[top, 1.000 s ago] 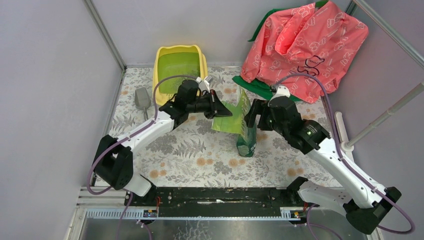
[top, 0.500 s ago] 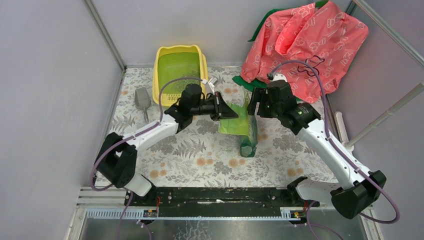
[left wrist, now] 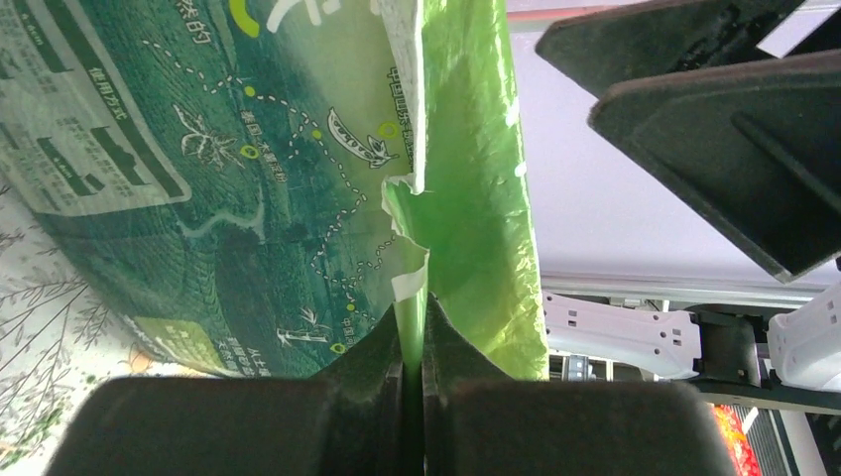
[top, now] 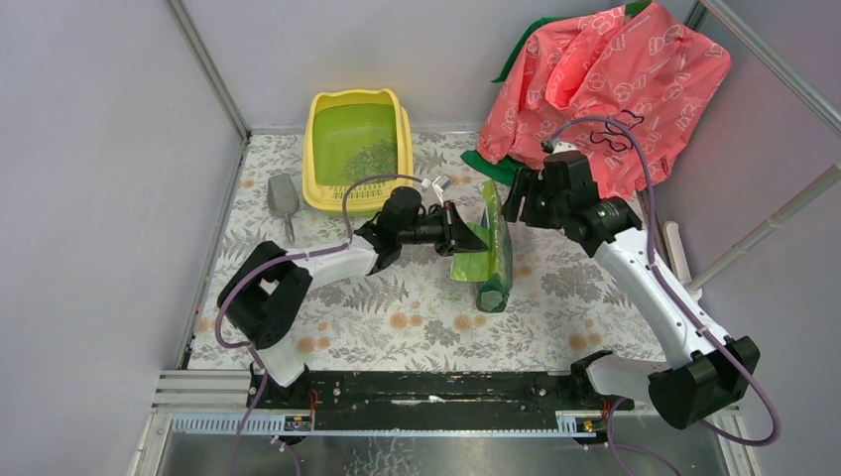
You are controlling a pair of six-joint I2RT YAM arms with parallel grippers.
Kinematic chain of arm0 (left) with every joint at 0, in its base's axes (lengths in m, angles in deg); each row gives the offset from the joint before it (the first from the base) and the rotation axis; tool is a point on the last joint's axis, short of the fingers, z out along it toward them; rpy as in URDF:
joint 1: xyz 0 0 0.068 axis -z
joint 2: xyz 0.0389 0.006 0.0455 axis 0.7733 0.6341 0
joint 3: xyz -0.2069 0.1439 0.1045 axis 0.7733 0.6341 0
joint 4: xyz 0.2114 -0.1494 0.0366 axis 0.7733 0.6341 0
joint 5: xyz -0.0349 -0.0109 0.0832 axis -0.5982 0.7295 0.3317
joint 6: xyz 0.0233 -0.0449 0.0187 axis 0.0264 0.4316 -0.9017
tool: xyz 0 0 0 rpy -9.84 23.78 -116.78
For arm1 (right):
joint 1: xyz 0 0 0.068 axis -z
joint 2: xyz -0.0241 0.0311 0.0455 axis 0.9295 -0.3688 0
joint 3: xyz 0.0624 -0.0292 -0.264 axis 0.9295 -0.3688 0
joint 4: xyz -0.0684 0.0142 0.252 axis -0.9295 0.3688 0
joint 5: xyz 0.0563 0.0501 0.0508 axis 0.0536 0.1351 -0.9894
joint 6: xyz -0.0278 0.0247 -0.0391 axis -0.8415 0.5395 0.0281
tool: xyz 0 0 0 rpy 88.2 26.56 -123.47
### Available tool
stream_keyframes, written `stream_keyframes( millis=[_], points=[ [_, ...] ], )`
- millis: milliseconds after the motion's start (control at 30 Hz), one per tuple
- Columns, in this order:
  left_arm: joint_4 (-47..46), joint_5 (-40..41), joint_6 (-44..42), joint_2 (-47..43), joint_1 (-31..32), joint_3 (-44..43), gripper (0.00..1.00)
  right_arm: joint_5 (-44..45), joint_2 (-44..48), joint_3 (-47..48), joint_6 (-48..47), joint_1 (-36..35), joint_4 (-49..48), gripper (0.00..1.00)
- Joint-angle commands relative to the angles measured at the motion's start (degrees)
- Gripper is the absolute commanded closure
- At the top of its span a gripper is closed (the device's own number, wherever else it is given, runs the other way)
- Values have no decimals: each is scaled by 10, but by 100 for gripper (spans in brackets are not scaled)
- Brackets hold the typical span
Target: Fill the litter box with clean litter
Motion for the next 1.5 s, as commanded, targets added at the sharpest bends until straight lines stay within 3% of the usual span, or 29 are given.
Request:
stream_keyframes(
  millis=[0,167,367,633,1467],
  points=[
    [-72,-10,20,23,13,12,92,-30,-17,8,-17,10,-34,30],
    [-75,-13,21,31,16,0,92,-62,-49,26,-25,10,-41,32],
    [-75,-15,21,30,17,-2,92,-55,-88,55,-30,10,-37,42],
    [-73,-25,20,42,21,-16,92,-7,-144,100,-44,10,-14,71],
    [-101,-48,28,72,23,-28,92,4,-188,82,-47,10,-8,75]
  ],
)
